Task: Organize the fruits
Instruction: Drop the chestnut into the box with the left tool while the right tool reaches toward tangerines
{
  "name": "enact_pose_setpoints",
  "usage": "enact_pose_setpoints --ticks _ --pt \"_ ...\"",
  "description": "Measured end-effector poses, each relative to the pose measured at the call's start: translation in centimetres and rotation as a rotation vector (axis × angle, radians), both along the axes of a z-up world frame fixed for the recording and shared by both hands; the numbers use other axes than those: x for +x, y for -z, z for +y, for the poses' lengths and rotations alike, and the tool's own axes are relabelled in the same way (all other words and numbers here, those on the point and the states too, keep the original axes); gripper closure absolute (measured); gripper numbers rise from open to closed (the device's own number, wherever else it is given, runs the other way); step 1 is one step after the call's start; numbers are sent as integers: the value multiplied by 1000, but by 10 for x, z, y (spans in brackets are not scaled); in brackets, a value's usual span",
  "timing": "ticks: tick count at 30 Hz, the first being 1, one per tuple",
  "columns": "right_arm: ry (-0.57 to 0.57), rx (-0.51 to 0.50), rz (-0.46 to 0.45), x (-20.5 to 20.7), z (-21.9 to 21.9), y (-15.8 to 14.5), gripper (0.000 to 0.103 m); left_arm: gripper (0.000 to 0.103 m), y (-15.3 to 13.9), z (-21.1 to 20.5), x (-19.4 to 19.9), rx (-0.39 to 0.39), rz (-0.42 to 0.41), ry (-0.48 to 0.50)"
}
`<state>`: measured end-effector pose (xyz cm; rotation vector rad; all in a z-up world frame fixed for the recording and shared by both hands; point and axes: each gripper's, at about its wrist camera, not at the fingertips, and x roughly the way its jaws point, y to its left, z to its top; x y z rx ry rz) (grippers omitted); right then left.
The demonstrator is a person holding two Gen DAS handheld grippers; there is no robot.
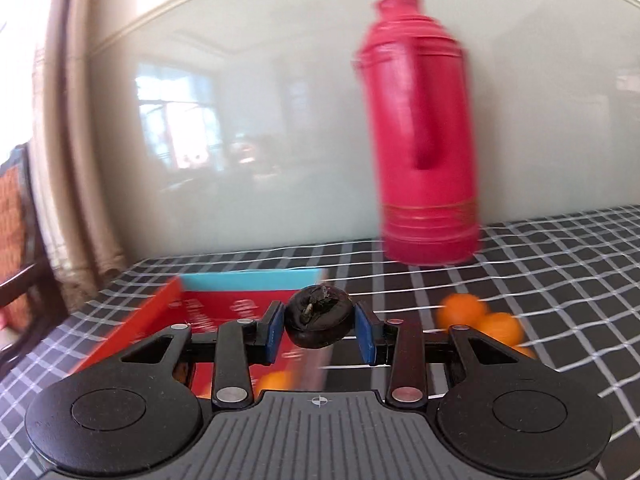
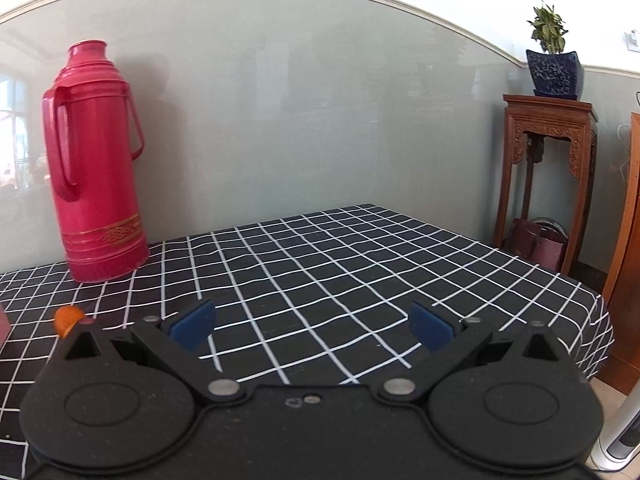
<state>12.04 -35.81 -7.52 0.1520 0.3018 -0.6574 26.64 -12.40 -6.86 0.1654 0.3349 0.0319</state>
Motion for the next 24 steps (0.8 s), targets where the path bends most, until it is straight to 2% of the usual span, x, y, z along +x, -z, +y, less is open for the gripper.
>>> enact_pose_setpoints --ticks 6,9,11,13,15,16,19,20,24 --pt "-70 3 9 12 18 2 6 65 -4 53 9 -25 45 -173" --pt "-114 6 19 20 29 4 6 65 0 77 18 -55 118 -246" --pt "-145 4 26 26 37 5 6 65 4 91 22 -89 175 -259" --pt "-176 1 30 30 46 5 6 58 5 100 24 -114 202 -271" --pt "-208 -2 39 35 54 6 6 25 4 106 23 -117 199 -289" --pt "-223 -2 47 39 59 7 6 20 3 109 20 -125 183 -298" --pt "-270 16 71 50 69 10 6 16 -5 118 10 -149 141 -280" --pt "-284 20 75 53 72 11 6 12 -6 121 7 -148 136 -280" --pt "-342 55 81 64 82 15 14 8 -12 140 -5 -170 109 -280"
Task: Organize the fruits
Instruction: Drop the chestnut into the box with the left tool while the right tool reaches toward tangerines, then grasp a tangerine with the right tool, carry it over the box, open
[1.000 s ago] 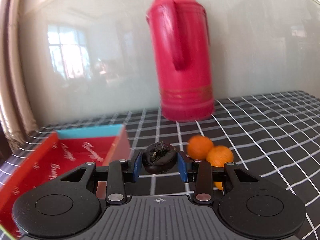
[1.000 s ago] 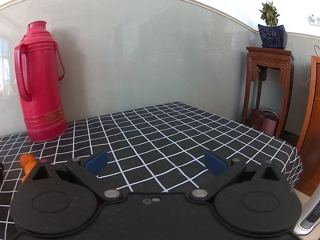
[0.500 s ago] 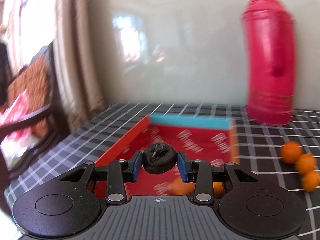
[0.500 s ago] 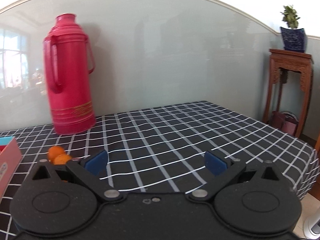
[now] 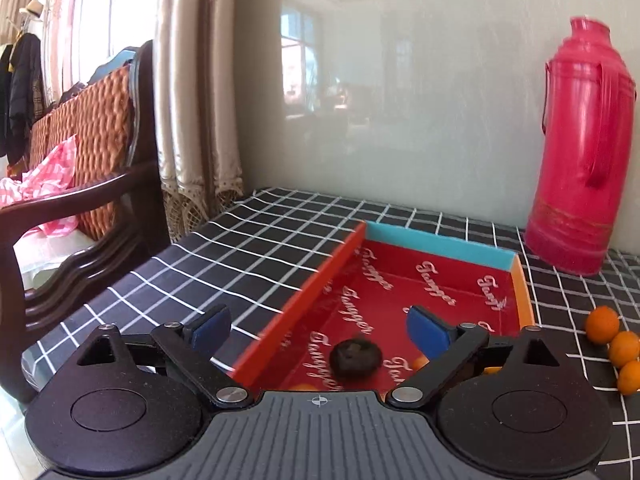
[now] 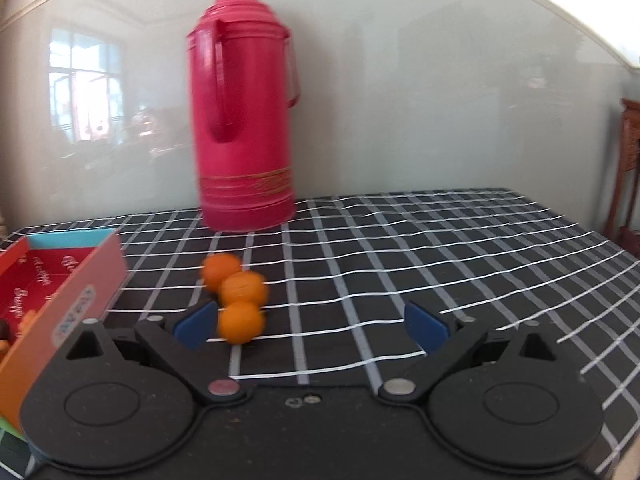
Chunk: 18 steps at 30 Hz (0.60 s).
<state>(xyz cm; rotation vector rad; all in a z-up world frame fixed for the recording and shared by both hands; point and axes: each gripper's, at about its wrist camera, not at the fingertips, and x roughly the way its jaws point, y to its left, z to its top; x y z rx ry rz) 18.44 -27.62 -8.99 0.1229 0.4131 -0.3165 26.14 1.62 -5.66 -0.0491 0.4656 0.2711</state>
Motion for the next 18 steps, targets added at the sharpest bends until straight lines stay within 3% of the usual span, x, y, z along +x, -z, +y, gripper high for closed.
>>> enact_pose_setpoints --ticks 7,11,14,16,18 --pt "-57 51 49 24 9 8 29 5 -2 37 -27 -16 -21 -58" --pt "-48 78 86 42 10 14 31 4 -2 56 -35 -3 -39 -108" --pt "-38 87 104 52 8 18 39 4 1 70 -37 -9 -37 -135" --pt "-42 108 123 56 7 22 57 4 2 77 -36 -15 -31 -150" --pt "-55 111 155 61 8 25 67 4 4 83 -36 -19 -28 -164"
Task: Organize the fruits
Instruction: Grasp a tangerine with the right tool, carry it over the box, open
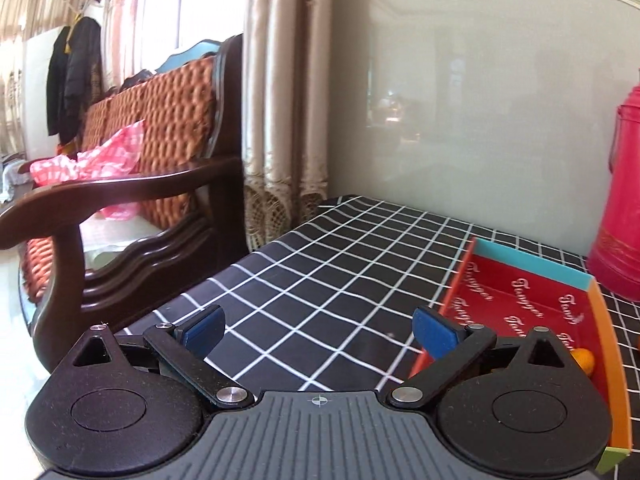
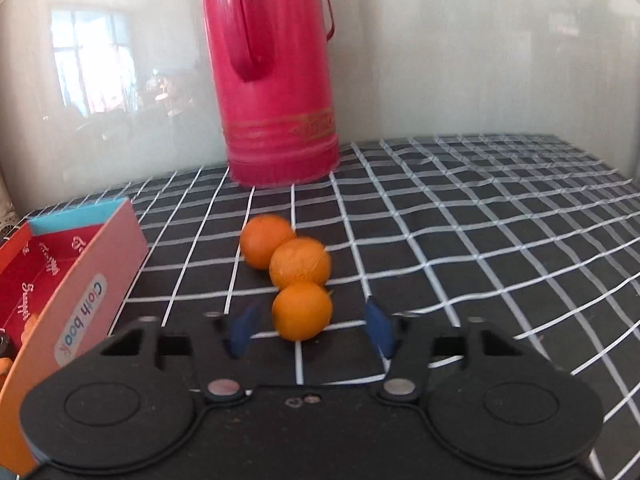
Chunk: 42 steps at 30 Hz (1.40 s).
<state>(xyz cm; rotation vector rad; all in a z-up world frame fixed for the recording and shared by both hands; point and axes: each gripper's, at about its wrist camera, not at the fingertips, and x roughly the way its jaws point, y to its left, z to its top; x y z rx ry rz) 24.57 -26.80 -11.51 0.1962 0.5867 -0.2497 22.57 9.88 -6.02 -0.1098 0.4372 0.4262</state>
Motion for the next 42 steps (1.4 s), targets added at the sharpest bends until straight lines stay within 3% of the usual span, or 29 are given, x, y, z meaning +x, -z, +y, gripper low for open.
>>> enact_pose_setpoints --ticks 4,14,19,25,32,38,42 --pt "-11 -26 4 1 5 -1 78 3 3 8 -1 -4 4 -18" --pt "-75 -24 -61 -12 12 -11 78 3 7 13 1 -33 14 -37" --pt "-201 -16 -177 -30 26 -26 78 3 7 15 2 -40 17 -49" --pt "-433 -51 -271 -50 60 -38 78 3 8 18 2 -54 24 -60" --pt "-662 -66 -267 -64 100 -41 78 3 9 19 1 -47 21 -65" --pt "-719 -106 -218 -63 121 -36 77 2 9 21 -1 -45 21 -67" --pt "-736 -99 -232 -74 121 -39 65 2 10 21 -2 -42 21 -70"
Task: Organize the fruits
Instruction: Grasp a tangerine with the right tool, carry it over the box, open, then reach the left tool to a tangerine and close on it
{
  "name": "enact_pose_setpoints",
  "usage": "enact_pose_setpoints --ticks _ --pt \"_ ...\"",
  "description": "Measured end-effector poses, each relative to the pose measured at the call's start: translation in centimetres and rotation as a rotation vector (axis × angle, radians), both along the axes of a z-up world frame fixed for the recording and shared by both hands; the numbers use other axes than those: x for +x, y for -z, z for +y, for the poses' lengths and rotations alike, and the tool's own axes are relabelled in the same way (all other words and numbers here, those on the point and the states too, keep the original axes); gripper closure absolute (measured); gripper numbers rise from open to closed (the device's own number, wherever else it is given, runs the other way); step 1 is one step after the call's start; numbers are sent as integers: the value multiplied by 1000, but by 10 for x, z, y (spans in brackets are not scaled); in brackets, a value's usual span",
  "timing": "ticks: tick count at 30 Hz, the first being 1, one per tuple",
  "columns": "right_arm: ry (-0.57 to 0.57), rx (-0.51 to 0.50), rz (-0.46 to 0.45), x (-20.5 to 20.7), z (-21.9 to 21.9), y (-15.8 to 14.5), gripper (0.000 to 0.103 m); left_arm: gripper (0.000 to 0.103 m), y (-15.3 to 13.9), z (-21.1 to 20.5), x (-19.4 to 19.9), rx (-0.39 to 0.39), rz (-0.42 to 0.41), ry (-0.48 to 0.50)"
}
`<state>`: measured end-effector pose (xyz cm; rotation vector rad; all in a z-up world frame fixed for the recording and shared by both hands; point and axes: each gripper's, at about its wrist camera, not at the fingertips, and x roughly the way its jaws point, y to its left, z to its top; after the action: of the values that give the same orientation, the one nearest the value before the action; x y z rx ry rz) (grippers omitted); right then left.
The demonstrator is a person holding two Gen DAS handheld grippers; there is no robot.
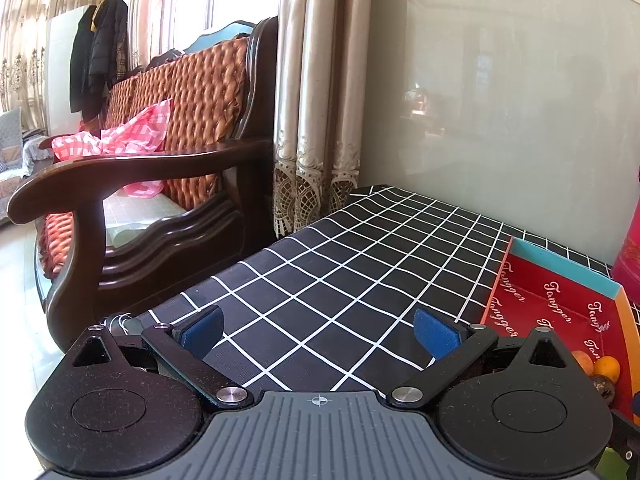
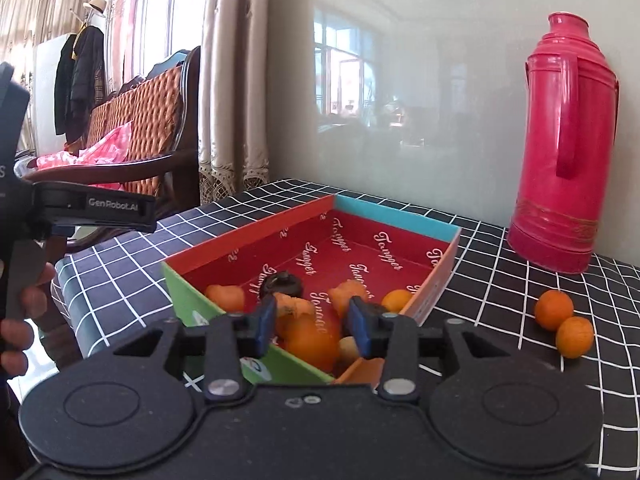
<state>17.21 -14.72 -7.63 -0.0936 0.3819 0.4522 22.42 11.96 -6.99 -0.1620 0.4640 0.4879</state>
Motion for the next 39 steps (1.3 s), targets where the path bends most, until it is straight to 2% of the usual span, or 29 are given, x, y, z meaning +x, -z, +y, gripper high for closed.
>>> enact_pose_setpoints --ticks 2,6,11,16,23,27,33,39 --pt "15 23 -22 -3 -3 -4 60 2 0 1 0 -5 1 1" --pt "97 44 -89 -8 -15 -10 35 2 0 -2 0 -2 1 9" --pt "204 33 -151 -13 -31 -15 28 2 -1 -10 2 5 0 26" --pt "429 -38 -223 -16 -49 -17 12 2 -2 -27 4 24 -9 62" --pt "731 -59 -131 -8 -99 -12 11 2 -8 -71 8 58 -32 170" --pt "895 -69 -71 -11 -135 -5 6 2 -12 -110 11 81 -55 272" --pt "1031 -59 -21 -25 -182 3 6 2 -19 -182 13 114 -61 462" --pt "1109 -73 -21 -43 -209 5 6 2 -11 -254 15 162 -50 613"
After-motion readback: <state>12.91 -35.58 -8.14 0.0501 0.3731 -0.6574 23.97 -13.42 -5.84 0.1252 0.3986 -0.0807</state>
